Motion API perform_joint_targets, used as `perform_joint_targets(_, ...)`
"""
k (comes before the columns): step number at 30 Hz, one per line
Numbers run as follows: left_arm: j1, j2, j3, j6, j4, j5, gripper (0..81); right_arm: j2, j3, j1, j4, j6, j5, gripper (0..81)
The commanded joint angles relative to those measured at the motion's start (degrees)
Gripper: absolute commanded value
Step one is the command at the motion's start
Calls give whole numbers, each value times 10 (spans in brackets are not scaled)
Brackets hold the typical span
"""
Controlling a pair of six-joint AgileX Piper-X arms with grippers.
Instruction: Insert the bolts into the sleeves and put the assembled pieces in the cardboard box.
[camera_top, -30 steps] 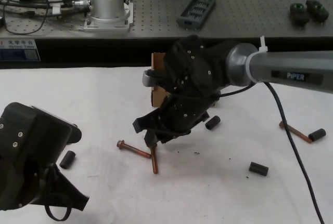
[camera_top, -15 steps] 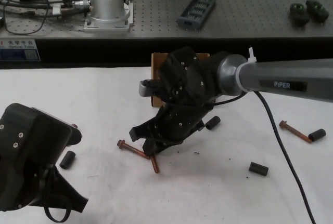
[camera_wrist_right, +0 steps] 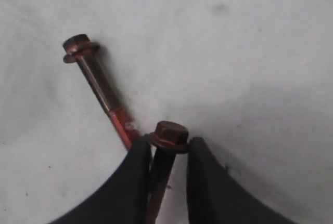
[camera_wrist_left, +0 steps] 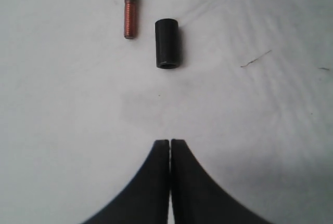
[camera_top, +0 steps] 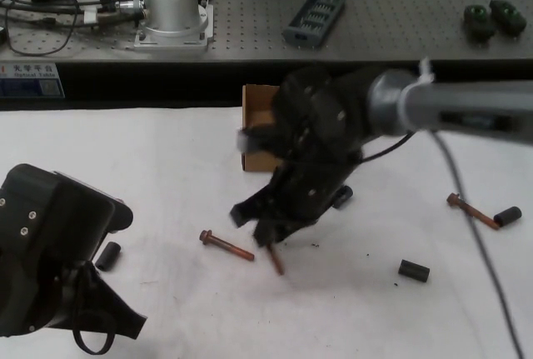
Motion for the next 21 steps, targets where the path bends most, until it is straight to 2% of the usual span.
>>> perform_joint_targets(1, -1, -6, -1, 0, -16, 8, 6, -90, 20, -10, 15, -20, 60, 66)
perform_joint_targets(8, -1, -6, -1, -7, -32, 8, 6, -215, 116, -9, -57, -1, 78, 66)
perform_joint_targets(16, -1, -6, -1, -21, -92, 10, 6, -362, 311, 11, -195, 27, 126, 66)
perform_joint_targets(21, -1, -6, -1, -33, -119, 65, 6, -451, 465, 13, -326, 65, 129, 66)
